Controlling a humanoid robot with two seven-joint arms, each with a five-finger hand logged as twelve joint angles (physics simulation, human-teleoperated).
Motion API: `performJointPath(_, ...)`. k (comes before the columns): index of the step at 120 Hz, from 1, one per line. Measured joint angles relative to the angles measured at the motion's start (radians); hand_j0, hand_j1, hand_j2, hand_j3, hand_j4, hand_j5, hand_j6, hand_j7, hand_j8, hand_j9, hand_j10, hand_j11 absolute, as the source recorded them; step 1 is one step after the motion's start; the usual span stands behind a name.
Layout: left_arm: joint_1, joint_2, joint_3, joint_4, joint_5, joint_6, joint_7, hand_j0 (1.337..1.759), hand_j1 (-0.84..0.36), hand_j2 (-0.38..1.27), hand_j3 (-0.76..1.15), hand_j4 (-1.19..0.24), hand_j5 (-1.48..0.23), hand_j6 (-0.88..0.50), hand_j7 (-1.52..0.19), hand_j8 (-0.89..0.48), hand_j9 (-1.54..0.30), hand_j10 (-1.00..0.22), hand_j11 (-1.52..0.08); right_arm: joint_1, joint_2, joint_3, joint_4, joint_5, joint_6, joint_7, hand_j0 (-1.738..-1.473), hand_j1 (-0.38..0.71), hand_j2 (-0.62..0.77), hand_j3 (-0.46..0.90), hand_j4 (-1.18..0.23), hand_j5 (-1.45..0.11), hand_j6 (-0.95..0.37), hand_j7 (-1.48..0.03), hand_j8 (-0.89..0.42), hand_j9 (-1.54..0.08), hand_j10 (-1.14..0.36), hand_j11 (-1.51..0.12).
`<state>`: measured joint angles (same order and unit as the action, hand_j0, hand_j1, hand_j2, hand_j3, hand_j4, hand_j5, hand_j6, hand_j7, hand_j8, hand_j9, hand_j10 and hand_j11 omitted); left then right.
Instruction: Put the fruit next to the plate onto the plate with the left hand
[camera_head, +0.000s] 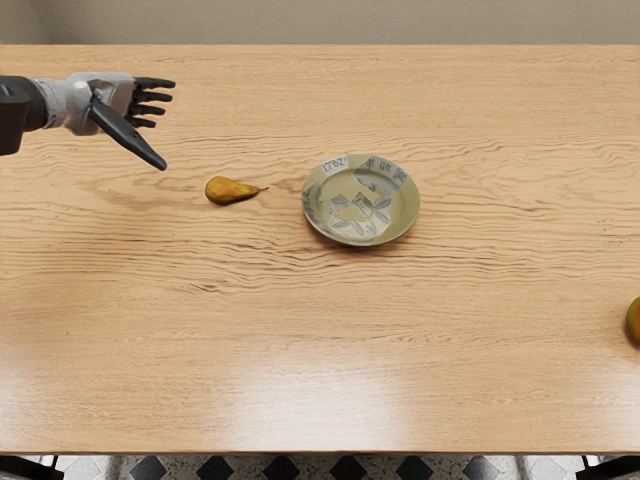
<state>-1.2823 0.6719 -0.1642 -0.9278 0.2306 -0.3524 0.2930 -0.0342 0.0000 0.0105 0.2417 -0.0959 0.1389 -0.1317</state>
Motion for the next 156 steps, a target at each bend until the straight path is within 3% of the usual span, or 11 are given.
performJointPath(17,0.002,-0.012,-0.006,0.000,0.000,0.015,0.000,1.658,0.34,0.00,0.00,-0.01,-0.01,-0.01,-0.01,-0.01,-0.01,-0.01,-0.01,-0.026,0.000,-0.002,-0.010,0.002,-0.002,0.001,-1.658,-0.33,0.00,0.00,-0.02,-0.02,-0.02,-0.02,-0.02,-0.02,-0.02,-0.02)
performJointPath(56,0.040,-0.116,0.011,0.010,0.056,0.211,-0.013,1.658,0.34,0.00,0.00,-0.01,-0.01,-0.01,-0.01,-0.01,-0.01,0.00,-0.01,-0.036,0.000,-0.006,-0.013,0.003,-0.002,0.001,-1.658,-0.33,0.00,0.00,-0.02,-0.02,-0.02,-0.02,-0.02,-0.02,-0.02,-0.02)
performJointPath(78,0.012,-0.289,0.164,0.031,0.155,0.496,-0.022,1.658,0.34,0.00,0.00,-0.01,-0.01,-0.01,-0.01,-0.01,-0.01,-0.01,-0.01,-0.036,0.000,-0.006,-0.013,0.003,-0.002,0.001,-1.658,-0.33,0.00,0.00,-0.02,-0.02,-0.02,-0.02,-0.02,-0.02,-0.02,-0.02)
performJointPath(97,0.010,-0.374,0.260,0.063,0.190,0.619,-0.024,1.658,0.32,0.01,0.00,-0.03,-0.04,-0.03,-0.04,-0.03,-0.04,-0.03,-0.04,-0.036,0.000,-0.006,-0.013,0.003,-0.002,0.001,-1.658,-0.33,0.00,0.00,-0.02,-0.02,-0.02,-0.02,-0.02,-0.02,-0.02,-0.02)
performJointPath(127,-0.006,-0.465,0.426,0.073,0.198,0.739,-0.024,1.658,0.19,0.03,0.00,-0.14,-0.18,-0.14,-0.18,-0.14,-0.18,-0.14,-0.18,-0.037,0.000,-0.006,-0.013,0.003,-0.002,0.001,-1.658,-0.33,0.00,0.00,-0.02,-0.02,-0.02,-0.02,-0.02,-0.02,-0.02,-0.02)
performJointPath(156,-0.005,-0.485,0.467,0.075,0.199,0.768,-0.025,1.658,0.06,0.05,0.00,-0.24,-0.31,-0.24,-0.31,-0.24,-0.31,-0.24,-0.31,-0.036,0.000,-0.006,-0.013,0.003,-0.002,0.001,-1.658,-0.33,0.00,0.00,-0.02,-0.02,-0.02,-0.02,-0.02,-0.02,-0.02,-0.02)
